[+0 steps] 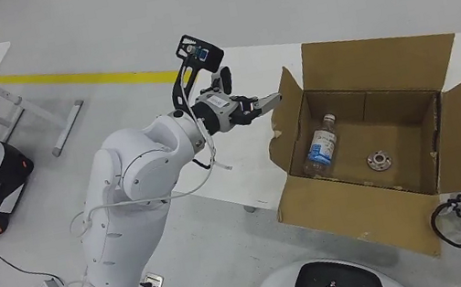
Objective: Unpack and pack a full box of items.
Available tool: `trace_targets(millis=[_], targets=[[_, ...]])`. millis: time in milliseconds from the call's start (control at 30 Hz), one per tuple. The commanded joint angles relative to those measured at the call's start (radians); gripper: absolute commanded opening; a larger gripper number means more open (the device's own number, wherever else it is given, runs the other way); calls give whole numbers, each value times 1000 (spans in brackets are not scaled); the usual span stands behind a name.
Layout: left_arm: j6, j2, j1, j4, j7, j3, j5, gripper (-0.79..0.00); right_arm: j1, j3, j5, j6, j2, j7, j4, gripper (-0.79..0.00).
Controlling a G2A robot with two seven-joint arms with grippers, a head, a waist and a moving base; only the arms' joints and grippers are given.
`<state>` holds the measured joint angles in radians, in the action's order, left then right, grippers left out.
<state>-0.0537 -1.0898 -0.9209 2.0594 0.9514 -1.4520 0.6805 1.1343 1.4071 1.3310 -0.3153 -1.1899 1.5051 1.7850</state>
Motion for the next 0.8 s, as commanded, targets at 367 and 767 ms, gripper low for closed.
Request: trace_targets(millis=[367, 767], targets=[[0, 0, 0, 0, 0, 0, 0, 0, 132, 349, -315, 15, -11, 15, 400, -785], [0, 0, 0, 0, 0, 0, 0, 0, 177, 628, -819, 112, -4, -53, 565, -785]])
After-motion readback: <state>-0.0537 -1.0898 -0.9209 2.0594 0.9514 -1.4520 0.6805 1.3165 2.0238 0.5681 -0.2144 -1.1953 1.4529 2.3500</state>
